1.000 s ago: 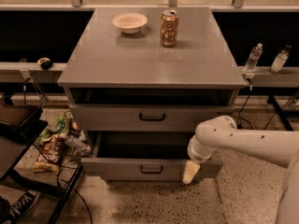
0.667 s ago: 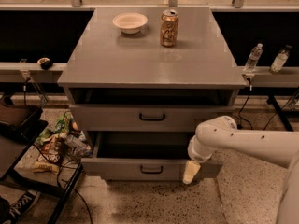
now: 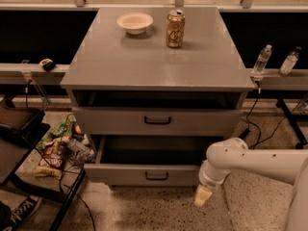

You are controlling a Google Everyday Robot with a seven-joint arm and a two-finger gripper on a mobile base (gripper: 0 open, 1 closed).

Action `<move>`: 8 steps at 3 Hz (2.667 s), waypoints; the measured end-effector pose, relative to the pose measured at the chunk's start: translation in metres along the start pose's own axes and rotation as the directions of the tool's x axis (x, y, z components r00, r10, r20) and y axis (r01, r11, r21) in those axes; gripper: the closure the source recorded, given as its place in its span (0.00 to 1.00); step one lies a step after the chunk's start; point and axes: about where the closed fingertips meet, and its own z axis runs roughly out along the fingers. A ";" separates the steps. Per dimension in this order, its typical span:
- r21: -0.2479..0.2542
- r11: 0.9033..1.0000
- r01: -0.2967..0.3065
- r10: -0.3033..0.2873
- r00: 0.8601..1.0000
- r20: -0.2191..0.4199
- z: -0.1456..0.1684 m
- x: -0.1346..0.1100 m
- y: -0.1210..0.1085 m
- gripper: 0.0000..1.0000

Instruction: Open middle drawer

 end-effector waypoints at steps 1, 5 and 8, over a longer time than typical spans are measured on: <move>0.000 1.000 0.000 0.000 1.000 0.000 -0.007 -0.003 0.000 0.49; 0.000 1.000 0.000 0.000 1.000 0.000 -0.026 -0.003 0.000 1.00; -0.025 1.000 0.003 -0.004 0.999 -0.045 -0.037 0.019 0.046 1.00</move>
Offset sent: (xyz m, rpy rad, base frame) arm -0.2679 0.0099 0.1665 -0.3838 0.1990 0.1337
